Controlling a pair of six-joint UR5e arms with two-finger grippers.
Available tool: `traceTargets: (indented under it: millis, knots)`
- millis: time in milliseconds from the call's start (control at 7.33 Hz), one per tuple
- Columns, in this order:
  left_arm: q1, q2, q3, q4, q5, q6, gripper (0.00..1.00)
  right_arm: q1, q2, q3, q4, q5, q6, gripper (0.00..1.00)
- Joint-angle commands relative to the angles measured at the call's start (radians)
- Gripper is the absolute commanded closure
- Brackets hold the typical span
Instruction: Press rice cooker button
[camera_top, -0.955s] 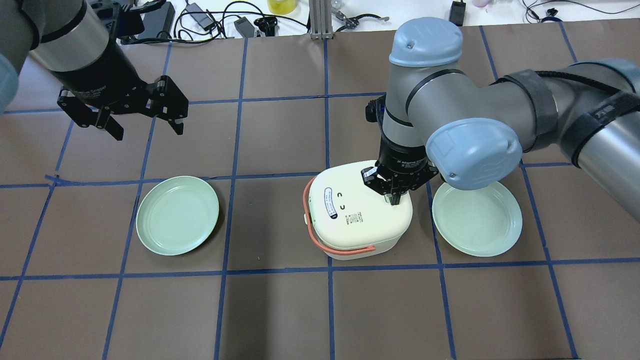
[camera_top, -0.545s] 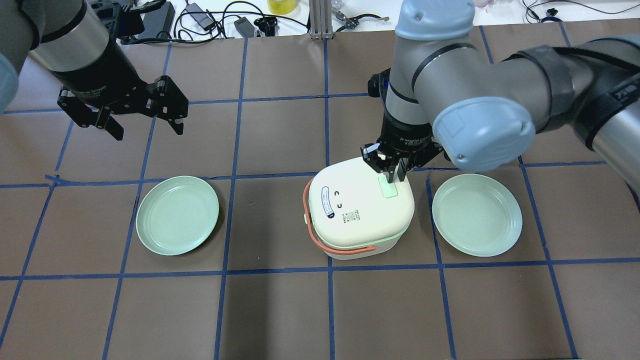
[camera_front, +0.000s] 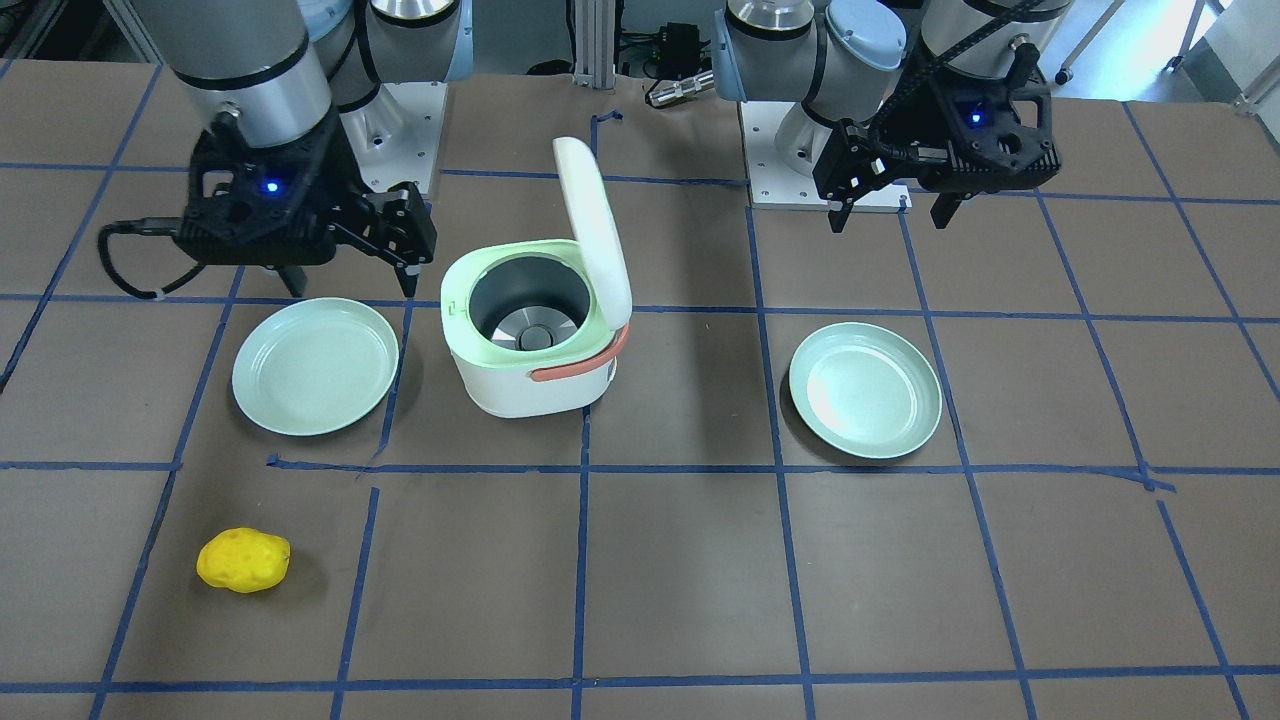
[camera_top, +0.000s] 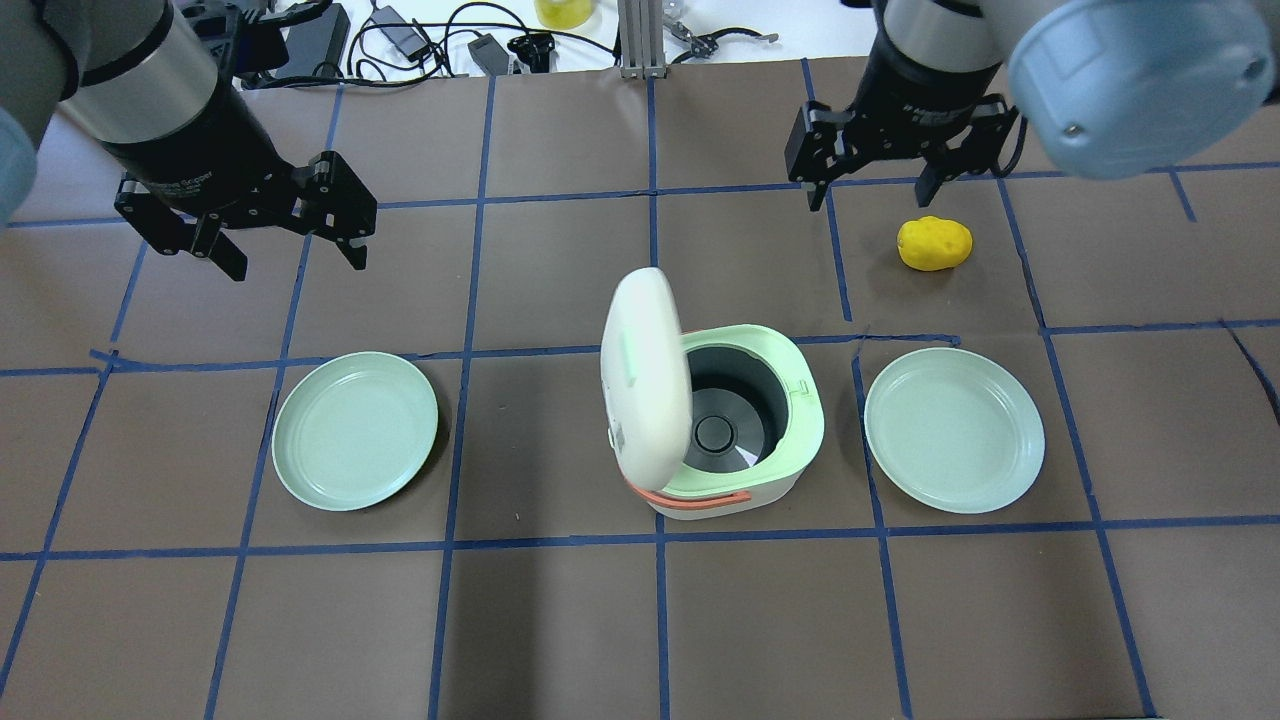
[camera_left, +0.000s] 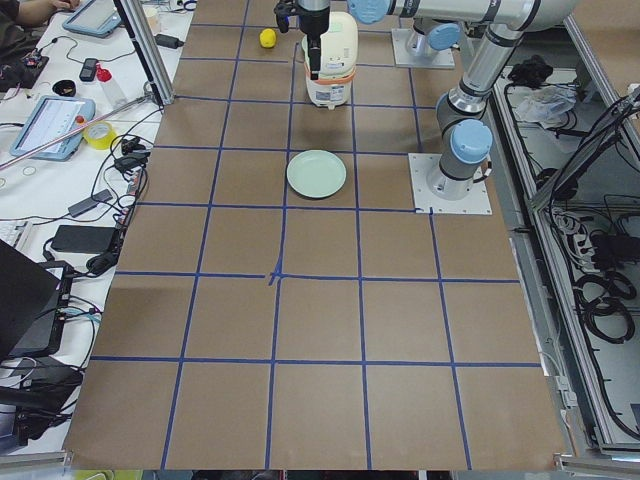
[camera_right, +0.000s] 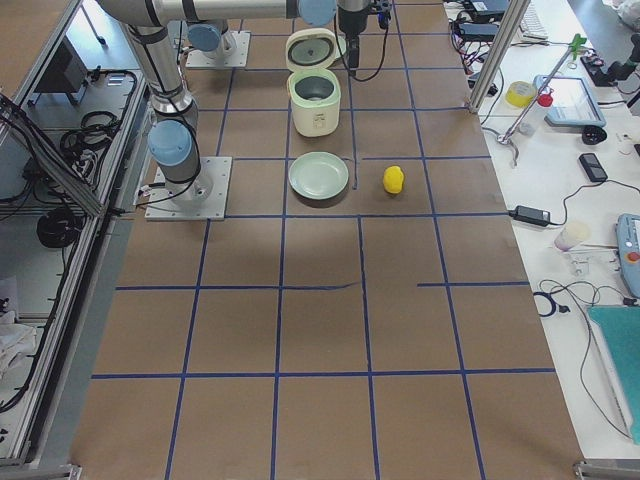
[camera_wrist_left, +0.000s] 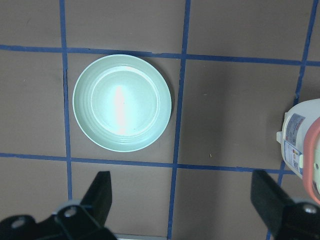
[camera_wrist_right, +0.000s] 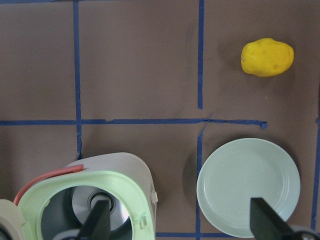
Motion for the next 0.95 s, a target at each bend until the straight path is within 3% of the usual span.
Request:
traceTargets:
  millis: [0, 818]
  knots:
    - [0.000, 0.000, 0.000, 0.000, 0.000, 0.000, 0.00, -0.052, -0.001, -0.052, 0.004, -0.010, -0.051, 0.00]
    - [0.000, 0.000, 0.000, 0.000, 0.000, 0.000, 0.00, -0.061, -0.001, -0.056, -0.005, -0.011, -0.039, 0.00]
